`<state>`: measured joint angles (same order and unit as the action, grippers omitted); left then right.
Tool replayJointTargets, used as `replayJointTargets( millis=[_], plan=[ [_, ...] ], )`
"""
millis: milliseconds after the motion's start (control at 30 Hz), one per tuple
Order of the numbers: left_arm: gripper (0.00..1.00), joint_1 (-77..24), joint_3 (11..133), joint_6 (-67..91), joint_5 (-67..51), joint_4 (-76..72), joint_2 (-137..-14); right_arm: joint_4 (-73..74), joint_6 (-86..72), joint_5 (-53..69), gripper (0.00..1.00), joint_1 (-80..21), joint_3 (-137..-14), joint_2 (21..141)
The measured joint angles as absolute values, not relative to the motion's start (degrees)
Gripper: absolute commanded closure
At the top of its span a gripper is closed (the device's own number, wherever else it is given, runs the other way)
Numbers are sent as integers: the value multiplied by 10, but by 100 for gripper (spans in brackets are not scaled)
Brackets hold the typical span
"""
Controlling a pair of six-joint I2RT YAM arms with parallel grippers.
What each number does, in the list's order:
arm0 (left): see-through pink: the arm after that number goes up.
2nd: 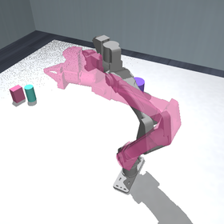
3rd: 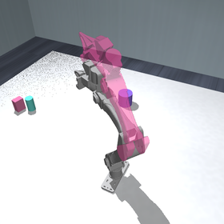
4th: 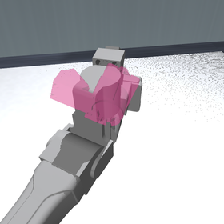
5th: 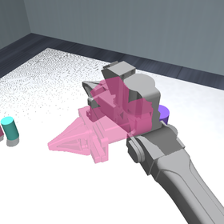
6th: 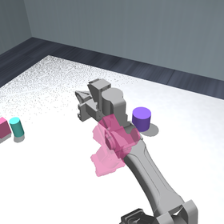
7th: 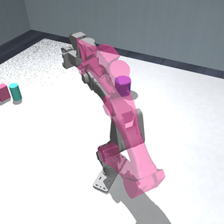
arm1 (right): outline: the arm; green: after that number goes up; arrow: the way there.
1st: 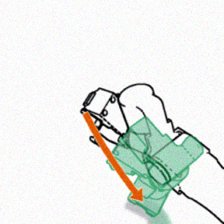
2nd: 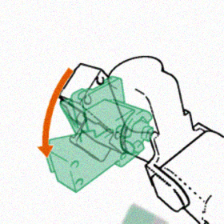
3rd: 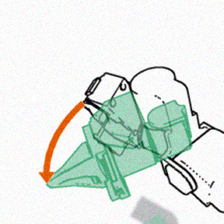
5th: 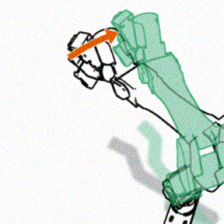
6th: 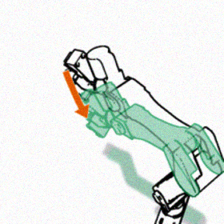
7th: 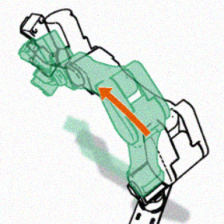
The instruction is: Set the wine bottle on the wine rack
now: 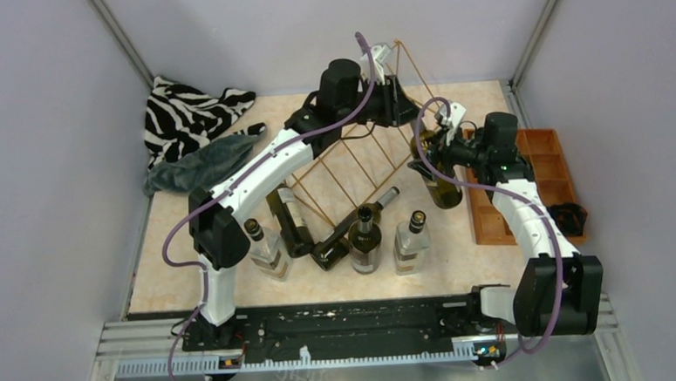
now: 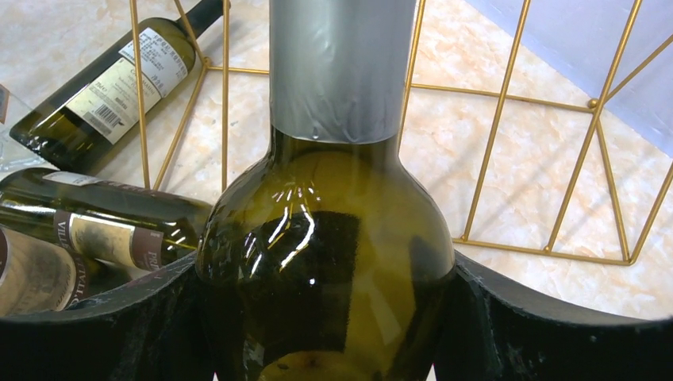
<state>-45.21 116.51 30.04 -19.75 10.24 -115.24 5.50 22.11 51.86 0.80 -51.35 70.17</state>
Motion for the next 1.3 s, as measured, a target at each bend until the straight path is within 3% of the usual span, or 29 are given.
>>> replayJointTargets(
  millis=[100,133,167,233,367,467,600,1033,1300],
  plan=[
    [100,-452,1161,301,-197,102,-1152,58,220,519,84,8,-514,704],
    [100,-452,1159,302,-198,100,-1152,60,220,519,93,8,-514,704],
    [94,-452,1157,303,-198,98,-1152,63,220,519,100,8,-514,704],
    [76,-452,1152,306,-198,91,-1152,69,220,518,100,8,-514,704],
    [30,-448,1136,317,-204,74,-1152,78,218,517,100,8,-514,704],
    [12,-446,1126,329,-206,54,-1148,89,212,526,100,13,-513,704],
    [7,-445,1117,336,-205,41,-1132,96,205,538,100,21,-513,704],
    [7,-441,1078,294,-174,28,-1069,93,191,545,100,51,-515,714],
    [6,-440,984,209,-156,29,-943,132,200,514,100,66,-618,799]
  ],
)
